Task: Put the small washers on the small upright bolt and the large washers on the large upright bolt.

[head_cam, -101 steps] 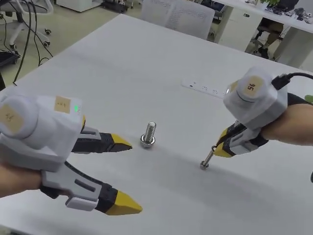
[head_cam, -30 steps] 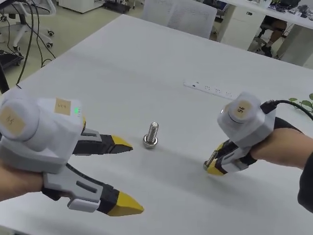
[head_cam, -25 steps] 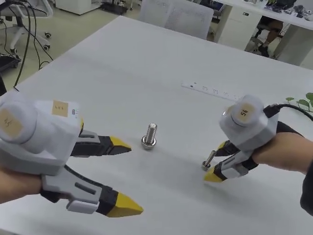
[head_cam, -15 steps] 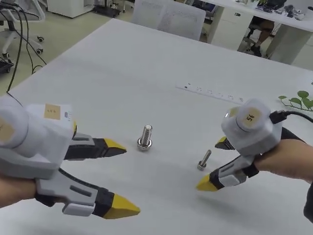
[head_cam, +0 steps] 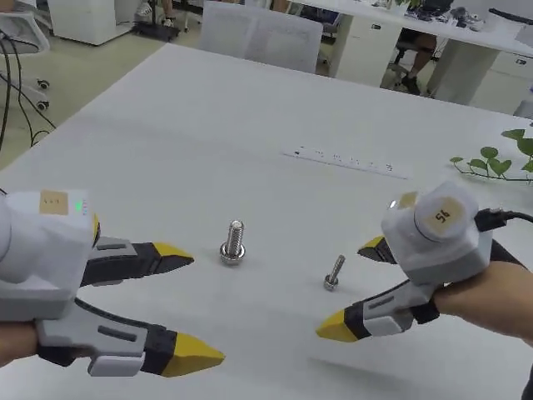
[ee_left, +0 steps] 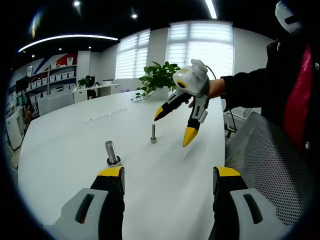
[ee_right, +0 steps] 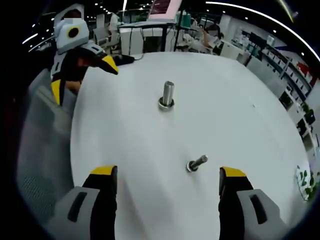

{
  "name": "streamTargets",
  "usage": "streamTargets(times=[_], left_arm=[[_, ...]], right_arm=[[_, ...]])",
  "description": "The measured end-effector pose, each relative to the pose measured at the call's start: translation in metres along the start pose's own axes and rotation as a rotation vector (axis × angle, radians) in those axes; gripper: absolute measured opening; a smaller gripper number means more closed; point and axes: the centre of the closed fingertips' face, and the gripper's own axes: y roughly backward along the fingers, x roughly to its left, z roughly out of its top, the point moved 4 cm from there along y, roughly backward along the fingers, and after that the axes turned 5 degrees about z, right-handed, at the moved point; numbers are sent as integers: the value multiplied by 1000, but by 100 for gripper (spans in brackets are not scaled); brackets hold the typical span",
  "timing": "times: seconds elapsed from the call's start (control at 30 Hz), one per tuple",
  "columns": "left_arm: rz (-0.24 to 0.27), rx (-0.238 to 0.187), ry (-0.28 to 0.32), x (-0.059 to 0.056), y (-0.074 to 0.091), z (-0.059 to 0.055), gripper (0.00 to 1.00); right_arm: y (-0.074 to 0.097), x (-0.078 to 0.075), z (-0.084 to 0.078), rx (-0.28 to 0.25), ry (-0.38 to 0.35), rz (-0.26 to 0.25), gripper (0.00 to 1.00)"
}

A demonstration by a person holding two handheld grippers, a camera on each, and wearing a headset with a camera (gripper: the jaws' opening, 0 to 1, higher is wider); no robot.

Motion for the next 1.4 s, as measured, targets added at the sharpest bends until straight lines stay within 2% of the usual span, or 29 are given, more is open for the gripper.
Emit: streamTargets(times=[0.13,0.47,0.6,0.7,0.8,1.0,1.2,1.4], left_arm=[[11,-6,10,1,2,1,72],[37,-11,22,2,7,2,74],[52,8,8,1,8,0,76],[57,18,5,0,8,-1,76],[63,50,-16,-2,8,-6,77],[60,64,-1,-4,8,-10,77],[59,87,5,-7,7,-16,78],[53,88,16,-9,6,-18,77]], right_arm=[[6,9,-5,-21,-21,-15,85],[28,38,-12,-120,-90,-45,84],[37,44,-14,-165,-116,-66,84],[41,49,-17,-204,-153,-63,84],[44,55,-22,-213,-157,-76,83],[50,59,-29,-246,-183,-98,83],[49,62,-26,-289,-206,-108,83],[46,68,-29,-278,-210,-103,83]])
